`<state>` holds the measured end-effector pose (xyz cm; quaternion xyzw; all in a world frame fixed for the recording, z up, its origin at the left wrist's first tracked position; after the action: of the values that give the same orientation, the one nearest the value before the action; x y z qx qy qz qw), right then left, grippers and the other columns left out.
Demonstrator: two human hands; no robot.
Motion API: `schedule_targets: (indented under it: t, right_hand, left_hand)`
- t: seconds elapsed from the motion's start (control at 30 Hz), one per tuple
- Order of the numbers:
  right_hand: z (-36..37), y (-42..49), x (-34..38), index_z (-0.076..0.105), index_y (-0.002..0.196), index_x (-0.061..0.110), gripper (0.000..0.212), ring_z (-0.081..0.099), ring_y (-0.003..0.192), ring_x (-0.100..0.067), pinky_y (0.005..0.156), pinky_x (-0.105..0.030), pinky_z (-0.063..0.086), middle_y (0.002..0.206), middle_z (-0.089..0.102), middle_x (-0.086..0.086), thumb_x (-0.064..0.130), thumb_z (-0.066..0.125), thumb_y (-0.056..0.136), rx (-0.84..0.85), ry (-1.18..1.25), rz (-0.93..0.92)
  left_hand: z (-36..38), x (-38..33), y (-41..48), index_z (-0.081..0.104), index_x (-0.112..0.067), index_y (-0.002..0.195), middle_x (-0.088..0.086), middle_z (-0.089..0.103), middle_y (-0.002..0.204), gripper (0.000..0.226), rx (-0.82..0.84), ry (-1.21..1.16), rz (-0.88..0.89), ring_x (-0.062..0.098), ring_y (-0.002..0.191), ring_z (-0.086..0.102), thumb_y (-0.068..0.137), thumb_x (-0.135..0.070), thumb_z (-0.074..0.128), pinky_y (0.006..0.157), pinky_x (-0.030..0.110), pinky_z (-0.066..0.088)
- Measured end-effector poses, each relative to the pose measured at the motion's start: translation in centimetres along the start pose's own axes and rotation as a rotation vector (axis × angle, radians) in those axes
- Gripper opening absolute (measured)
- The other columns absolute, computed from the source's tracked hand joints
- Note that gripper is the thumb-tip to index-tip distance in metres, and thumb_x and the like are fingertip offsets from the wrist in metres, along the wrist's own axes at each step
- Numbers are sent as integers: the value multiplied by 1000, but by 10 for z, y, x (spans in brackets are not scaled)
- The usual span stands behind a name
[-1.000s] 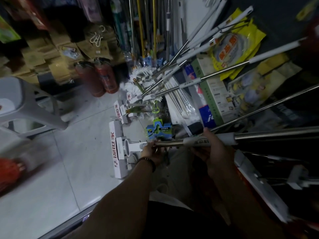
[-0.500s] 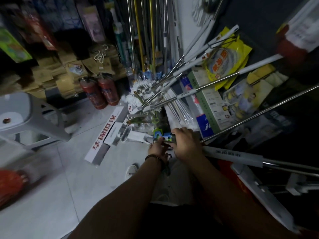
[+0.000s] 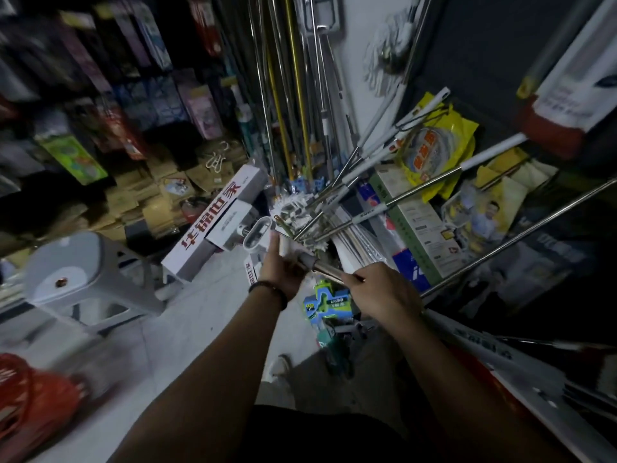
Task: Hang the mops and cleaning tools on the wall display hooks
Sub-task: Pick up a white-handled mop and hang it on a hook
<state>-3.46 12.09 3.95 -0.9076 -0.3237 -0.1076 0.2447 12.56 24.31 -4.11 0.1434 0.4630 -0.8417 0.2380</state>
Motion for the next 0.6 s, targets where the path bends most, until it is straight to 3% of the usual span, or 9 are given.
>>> schedule_targets:
  t: [0.07, 0.13, 0.23, 0.3, 0.43, 0.5, 0.6]
  right_hand:
    - [-1, -4, -1, 75, 80, 20, 50, 64, 65, -19, 56, -27, 41, 71, 71, 2, 61, 56, 99, -19, 56, 2]
    - [4, -8, 1, 77, 86, 18, 49, 64, 66, -19, 62, -28, 46, 74, 73, 0, 61, 57, 99, -46, 123, -13]
    - [22, -14, 2, 75, 88, 22, 47, 69, 67, -18, 71, -34, 59, 72, 73, 4, 65, 55, 94, -100, 207, -12]
    - [32, -15, 3, 71, 81, 22, 50, 68, 65, -17, 70, -40, 61, 66, 70, 5, 67, 53, 91, -102, 287, -14]
    - [40, 1, 3, 70, 83, 18, 53, 69, 70, -24, 73, -48, 61, 69, 70, -1, 68, 52, 85, -73, 499, -51]
    - [31, 10, 14, 74, 92, 15, 45, 70, 80, -28, 79, -48, 60, 77, 73, -4, 57, 59, 93, -61, 585, -74]
    - [5, 23, 47, 74, 128, 17, 35, 70, 107, -17, 89, -30, 56, 115, 77, -1, 41, 65, 103, -63, 726, -135]
  left_hand:
    - [6, -24, 3, 53, 1, 135, 18, 62, 125, 76, -54, -72, 0, 34, 97, 63, 92, -62, 62, 78, 48, 54]
    - [6, -38, 1, 51, -2, 141, 18, 59, 136, 68, -76, -88, -20, 36, 110, 63, 95, -51, 65, 78, 51, 51]
    - [6, -52, -6, 50, -5, 139, 17, 60, 123, 55, -38, -52, 7, 35, 103, 62, 100, -42, 62, 71, 50, 50]
    - [8, -61, -3, 51, -9, 132, 13, 62, 109, 44, -60, -12, 41, 33, 93, 62, 100, -38, 62, 70, 48, 51]
    - [27, -82, 7, 54, -11, 141, 14, 63, 135, 48, -17, 81, 139, 31, 101, 65, 99, -31, 66, 68, 47, 59]
    - [44, -96, 4, 55, -9, 137, 13, 65, 126, 41, 56, 131, 205, 30, 102, 64, 101, -27, 63, 73, 48, 59]
    - [69, -116, 0, 62, -8, 124, 12, 67, 114, 26, 177, 210, 287, 30, 102, 64, 102, -22, 62, 82, 47, 59]
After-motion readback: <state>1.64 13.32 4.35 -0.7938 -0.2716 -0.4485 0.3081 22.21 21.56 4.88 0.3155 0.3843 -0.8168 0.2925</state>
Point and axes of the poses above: each hand's wrist, its own y-axis towards the middle knuckle, its own z-axis out of the palm, x = y × z, the point moved 3 cm from there along y, towards the middle knuckle
